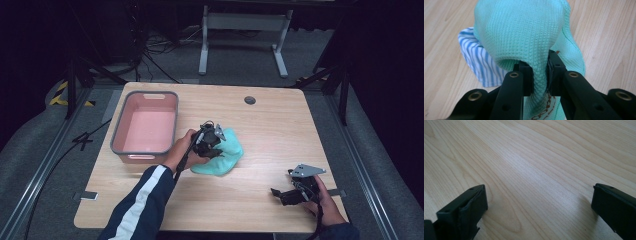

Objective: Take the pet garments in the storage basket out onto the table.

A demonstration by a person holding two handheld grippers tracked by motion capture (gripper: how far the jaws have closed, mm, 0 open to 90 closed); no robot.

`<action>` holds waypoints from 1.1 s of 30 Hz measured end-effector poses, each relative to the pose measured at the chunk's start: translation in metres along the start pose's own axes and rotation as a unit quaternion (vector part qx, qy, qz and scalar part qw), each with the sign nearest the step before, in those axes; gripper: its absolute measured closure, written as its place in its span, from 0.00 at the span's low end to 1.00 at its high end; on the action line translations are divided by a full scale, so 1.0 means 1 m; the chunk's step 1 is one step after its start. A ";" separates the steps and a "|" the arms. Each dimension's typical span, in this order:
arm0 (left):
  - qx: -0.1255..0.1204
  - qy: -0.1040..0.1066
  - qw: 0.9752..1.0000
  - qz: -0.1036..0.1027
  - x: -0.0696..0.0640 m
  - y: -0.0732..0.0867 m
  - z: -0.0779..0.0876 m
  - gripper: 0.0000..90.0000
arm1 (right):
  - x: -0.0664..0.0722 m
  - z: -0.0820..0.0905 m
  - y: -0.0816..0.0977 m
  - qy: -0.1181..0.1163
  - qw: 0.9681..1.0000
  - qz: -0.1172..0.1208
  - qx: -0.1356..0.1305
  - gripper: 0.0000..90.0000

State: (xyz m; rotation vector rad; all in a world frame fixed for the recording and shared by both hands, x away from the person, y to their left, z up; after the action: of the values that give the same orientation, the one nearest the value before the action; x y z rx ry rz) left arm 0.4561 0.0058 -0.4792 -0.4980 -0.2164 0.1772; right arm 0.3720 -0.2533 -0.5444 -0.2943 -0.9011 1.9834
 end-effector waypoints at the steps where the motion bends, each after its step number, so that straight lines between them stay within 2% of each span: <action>1: -0.002 0.000 1.000 0.002 0.001 0.000 -0.001 0.86 | 0.000 0.000 0.000 0.000 1.000 0.000 0.000 0.01; 7: 0.005 0.004 1.000 -0.002 -0.003 0.000 -0.010 0.86 | 0.000 0.000 0.000 0.000 1.000 0.000 0.000 0.01; 13: 0.014 0.023 1.000 0.002 -0.009 0.003 -0.024 0.84 | 0.000 0.000 0.000 0.000 1.000 0.000 0.000 0.01; 14: 0.020 0.024 1.000 -0.003 -0.009 0.004 -0.027 0.84 | 0.000 0.000 0.000 0.000 1.000 0.000 0.000 0.01; 21: 0.031 0.029 0.999 0.000 -0.013 0.007 -0.037 0.83 | 0.000 0.000 0.000 0.000 1.000 0.000 0.000 0.01; 24: 0.040 0.030 0.999 0.001 -0.014 0.009 -0.042 0.79 | 0.000 0.000 0.000 0.000 1.000 0.000 0.000 0.01; 27: 0.038 0.028 0.999 0.003 -0.014 0.009 -0.043 0.77 | 0.000 0.000 0.000 0.000 1.000 0.000 0.000 0.01; 28: 0.040 0.024 0.999 0.003 -0.014 0.009 -0.043 0.71 | 0.000 0.000 0.000 0.000 1.000 0.000 0.000 0.01; 30: 0.045 0.022 0.999 0.005 -0.014 0.008 -0.040 0.64 | 0.000 0.000 0.000 0.000 1.000 0.000 0.000 0.01; 33: 0.041 0.016 0.999 0.001 -0.015 0.006 -0.037 0.59 | 0.000 0.000 0.000 0.000 1.000 0.000 0.000 0.01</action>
State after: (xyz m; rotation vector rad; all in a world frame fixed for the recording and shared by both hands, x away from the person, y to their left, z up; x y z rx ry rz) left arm 0.4505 -0.0090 -0.5161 -0.4201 -0.1766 0.1792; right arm 0.3719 -0.2534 -0.5443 -0.2949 -0.9006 1.9836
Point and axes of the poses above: each handheld gripper's, and its own axes: z roughly backward along the jaws, y roughly out of its underside, x roughly to its left, the point moved 8 cm from there along -z, roughly forward along the jaws, and after that the axes turned 11 degrees about -z, right-handed, at the moved point
